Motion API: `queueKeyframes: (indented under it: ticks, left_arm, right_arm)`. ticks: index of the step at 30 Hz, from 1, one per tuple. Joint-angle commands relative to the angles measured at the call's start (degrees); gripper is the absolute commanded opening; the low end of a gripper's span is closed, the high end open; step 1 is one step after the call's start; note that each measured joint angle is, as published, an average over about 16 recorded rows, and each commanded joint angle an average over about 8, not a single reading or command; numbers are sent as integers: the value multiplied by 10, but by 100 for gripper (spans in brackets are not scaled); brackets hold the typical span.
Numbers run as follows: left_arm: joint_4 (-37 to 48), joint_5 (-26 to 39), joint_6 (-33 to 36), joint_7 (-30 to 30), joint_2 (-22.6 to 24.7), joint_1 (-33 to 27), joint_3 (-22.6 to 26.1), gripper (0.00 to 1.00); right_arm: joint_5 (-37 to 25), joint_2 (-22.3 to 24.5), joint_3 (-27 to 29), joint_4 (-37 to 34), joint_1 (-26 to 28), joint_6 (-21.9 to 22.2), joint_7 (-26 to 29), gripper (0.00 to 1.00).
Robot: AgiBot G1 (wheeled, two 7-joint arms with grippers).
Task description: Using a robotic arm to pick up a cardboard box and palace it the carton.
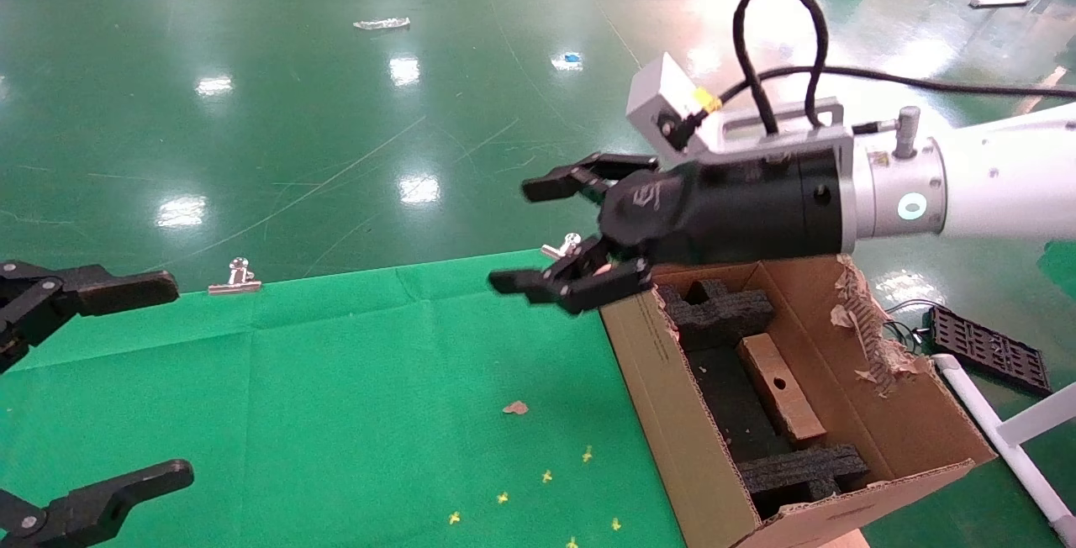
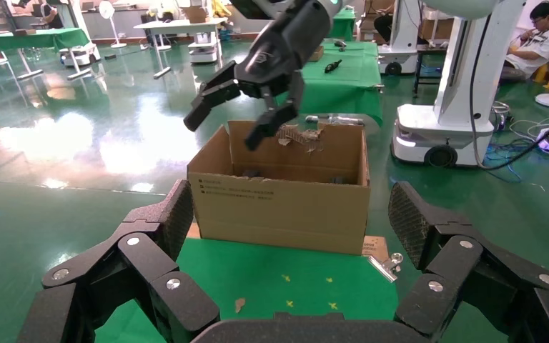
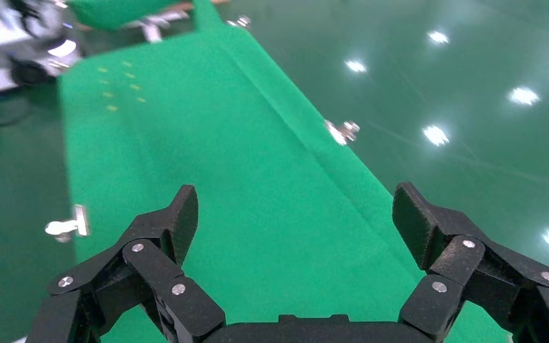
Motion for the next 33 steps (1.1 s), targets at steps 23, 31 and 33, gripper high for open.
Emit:
queueKeyframes:
  ticks: [23, 31, 33]
  left_arm:
    - [0, 0, 0, 0, 0, 0, 1, 100]
    - [0, -1, -1, 0, 0, 0, 1, 100]
    - [0, -1, -1, 0, 0, 0, 1, 100]
  right_arm:
    - [141, -24, 274, 100, -288, -80, -134, 100]
    - [147, -25, 283, 103, -297, -83, -136, 100]
    - [145, -25, 280, 102, -294, -82, -136, 100]
